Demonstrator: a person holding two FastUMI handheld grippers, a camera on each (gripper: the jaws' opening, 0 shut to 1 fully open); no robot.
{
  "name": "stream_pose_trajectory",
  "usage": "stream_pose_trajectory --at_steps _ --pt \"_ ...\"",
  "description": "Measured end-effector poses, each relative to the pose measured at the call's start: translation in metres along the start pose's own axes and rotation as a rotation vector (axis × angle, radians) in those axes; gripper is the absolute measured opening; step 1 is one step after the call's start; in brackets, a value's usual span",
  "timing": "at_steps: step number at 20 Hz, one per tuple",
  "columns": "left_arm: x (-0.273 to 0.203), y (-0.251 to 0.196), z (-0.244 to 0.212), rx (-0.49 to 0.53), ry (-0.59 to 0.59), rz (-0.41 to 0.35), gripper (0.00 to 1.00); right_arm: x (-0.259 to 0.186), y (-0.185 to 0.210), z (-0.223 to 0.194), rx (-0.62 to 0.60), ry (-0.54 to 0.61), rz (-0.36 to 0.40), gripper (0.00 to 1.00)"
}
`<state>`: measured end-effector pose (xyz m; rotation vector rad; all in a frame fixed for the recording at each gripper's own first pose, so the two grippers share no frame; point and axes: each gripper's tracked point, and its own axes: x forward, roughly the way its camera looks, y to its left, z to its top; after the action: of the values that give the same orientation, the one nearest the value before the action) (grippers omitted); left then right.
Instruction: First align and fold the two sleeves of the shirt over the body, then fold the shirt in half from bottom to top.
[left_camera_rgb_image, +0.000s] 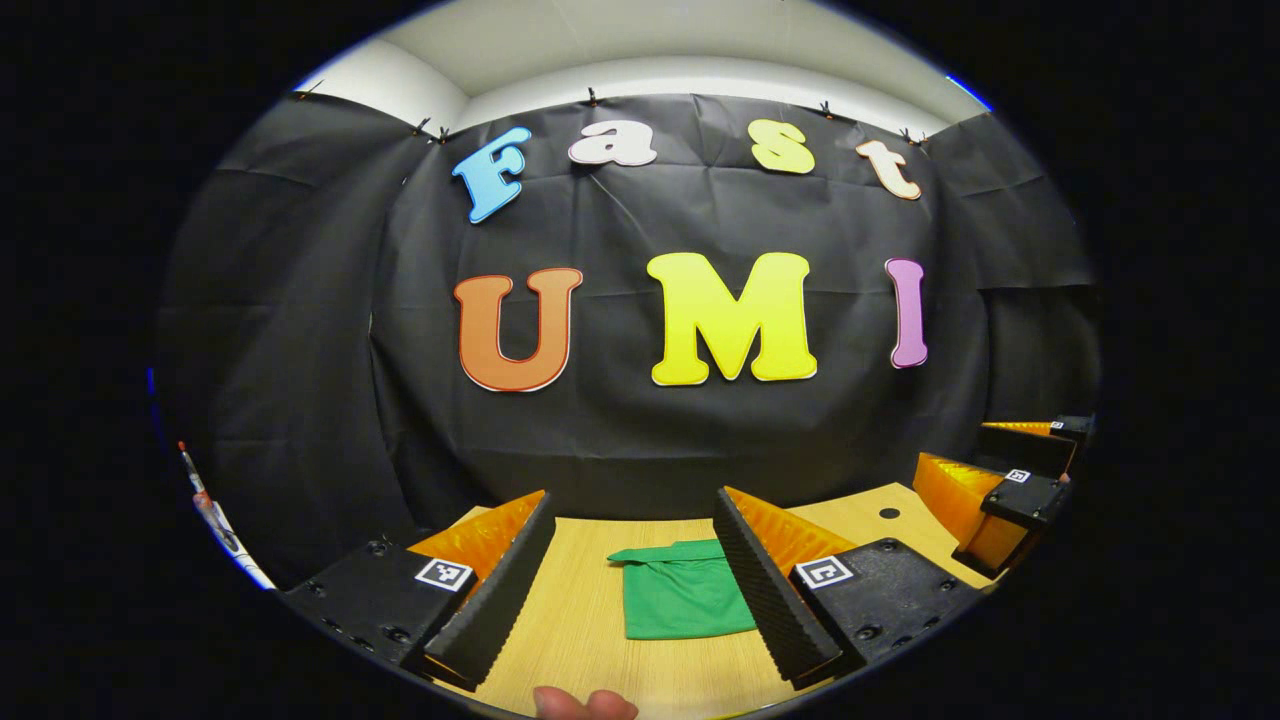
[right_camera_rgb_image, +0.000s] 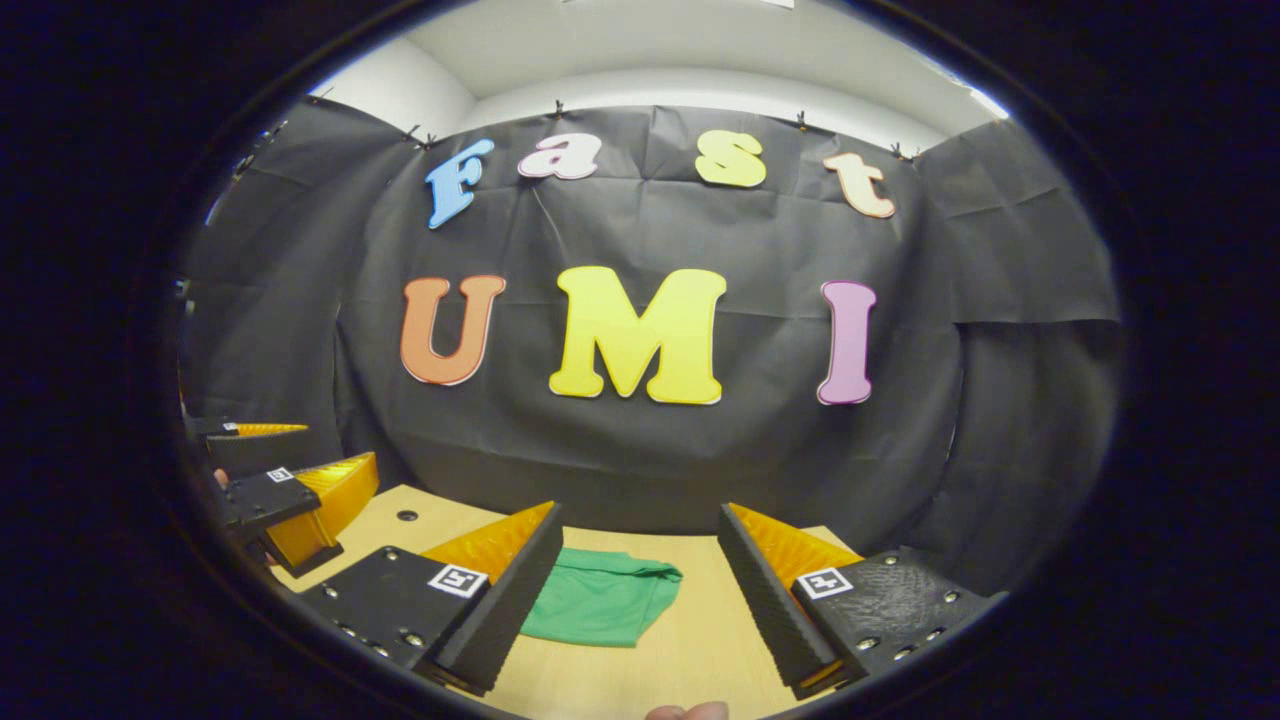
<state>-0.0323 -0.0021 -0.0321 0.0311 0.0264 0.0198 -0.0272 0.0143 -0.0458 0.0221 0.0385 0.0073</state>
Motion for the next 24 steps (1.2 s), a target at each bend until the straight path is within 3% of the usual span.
stream_pose_trajectory --at_steps 1,3,5,7,10,11,12,20,21,22,23,24 --pt "0.0 -0.002 0.0 -0.006 0.001 -0.002 0.96 0.002 -0.001 0.001 -0.004 -0.005 -0.002 0.96" --pt "0.002 -0.003 0.0 -0.006 -0.001 0.001 1.0 0.004 -0.001 0.0 0.003 -0.004 0.001 0.96" --pt "0.005 -0.005 0.0 -0.002 0.0 -0.001 0.96 0.007 0.0 -0.001 0.015 0.001 0.009 0.96" --pt "0.005 -0.008 -0.002 -0.004 0.003 -0.013 1.0 0.009 0.001 -0.003 0.008 0.007 0.014 0.96" --pt "0.009 -0.011 -0.001 -0.013 -0.001 -0.022 1.0 0.013 0.003 -0.003 -0.007 0.009 0.021 0.96" --pt "0.01 -0.011 -0.001 -0.012 -0.002 -0.021 0.96 0.013 0.003 -0.003 -0.005 0.006 0.022 0.96" --pt "0.011 -0.011 -0.001 -0.013 -0.001 -0.016 1.0 0.014 0.002 -0.002 -0.005 0.004 0.021 0.96" --pt "0.018 -0.012 -0.008 -0.027 0.018 -0.008 1.0 0.021 0.0 -0.007 0.002 0.018 0.028 0.96" --pt "0.019 -0.012 -0.008 -0.026 0.018 -0.007 0.96 0.024 0.0 -0.007 0.003 0.017 0.027 0.96" --pt "0.02 -0.013 -0.007 -0.026 0.016 -0.008 1.0 0.025 0.0 -0.007 0.004 0.018 0.028 0.96" --pt "0.02 -0.014 -0.007 -0.025 0.019 -0.009 0.96 0.026 -0.001 -0.008 0.006 0.02 0.029 0.96" --pt "0.021 -0.015 -0.008 -0.026 0.022 -0.013 1.0 0.026 -0.001 -0.009 0.008 0.022 0.028 0.96"
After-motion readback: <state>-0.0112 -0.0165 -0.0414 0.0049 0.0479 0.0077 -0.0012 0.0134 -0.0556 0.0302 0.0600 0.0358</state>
